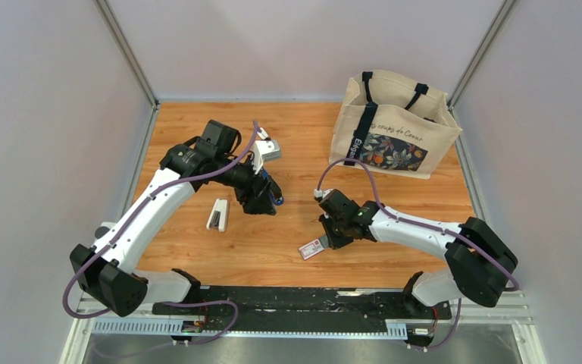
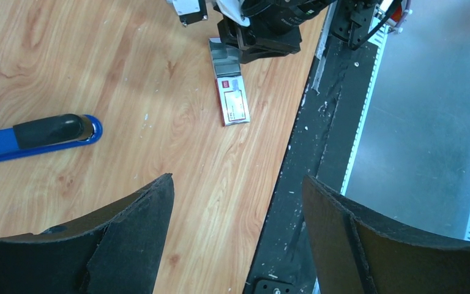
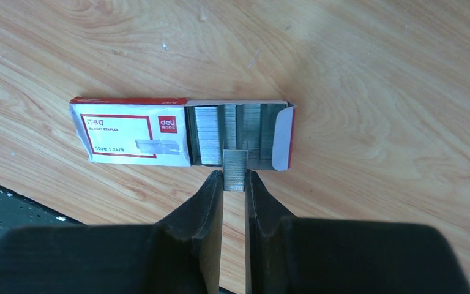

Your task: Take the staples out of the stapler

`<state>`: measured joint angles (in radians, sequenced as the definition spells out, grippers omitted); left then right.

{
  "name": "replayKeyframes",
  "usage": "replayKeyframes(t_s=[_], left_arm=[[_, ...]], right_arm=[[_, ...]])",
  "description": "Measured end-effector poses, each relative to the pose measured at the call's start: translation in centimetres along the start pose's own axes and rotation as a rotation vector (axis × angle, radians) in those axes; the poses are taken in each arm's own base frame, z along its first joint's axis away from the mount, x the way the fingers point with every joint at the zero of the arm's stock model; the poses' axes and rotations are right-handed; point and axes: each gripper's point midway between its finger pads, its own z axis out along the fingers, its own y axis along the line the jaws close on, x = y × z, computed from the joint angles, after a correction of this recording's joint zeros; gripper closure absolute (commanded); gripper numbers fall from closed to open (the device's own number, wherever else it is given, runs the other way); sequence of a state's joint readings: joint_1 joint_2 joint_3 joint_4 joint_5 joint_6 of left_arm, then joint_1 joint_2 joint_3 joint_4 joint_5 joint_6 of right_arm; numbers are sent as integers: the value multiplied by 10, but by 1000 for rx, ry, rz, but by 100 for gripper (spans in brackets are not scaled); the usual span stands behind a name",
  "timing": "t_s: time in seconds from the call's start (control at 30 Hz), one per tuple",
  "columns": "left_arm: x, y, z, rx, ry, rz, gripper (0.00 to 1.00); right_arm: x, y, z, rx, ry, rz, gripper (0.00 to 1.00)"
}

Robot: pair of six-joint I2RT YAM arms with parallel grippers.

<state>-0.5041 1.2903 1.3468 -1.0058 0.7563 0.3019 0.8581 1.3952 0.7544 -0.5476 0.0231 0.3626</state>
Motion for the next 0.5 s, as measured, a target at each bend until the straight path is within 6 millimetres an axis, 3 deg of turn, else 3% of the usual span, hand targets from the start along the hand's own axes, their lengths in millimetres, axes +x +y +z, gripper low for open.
replayKeyframes(t_s=[0.5], left_arm=[[3, 1, 2, 3, 7, -3, 15]], right_arm=[[-3, 6, 3, -8, 2, -32, 100]])
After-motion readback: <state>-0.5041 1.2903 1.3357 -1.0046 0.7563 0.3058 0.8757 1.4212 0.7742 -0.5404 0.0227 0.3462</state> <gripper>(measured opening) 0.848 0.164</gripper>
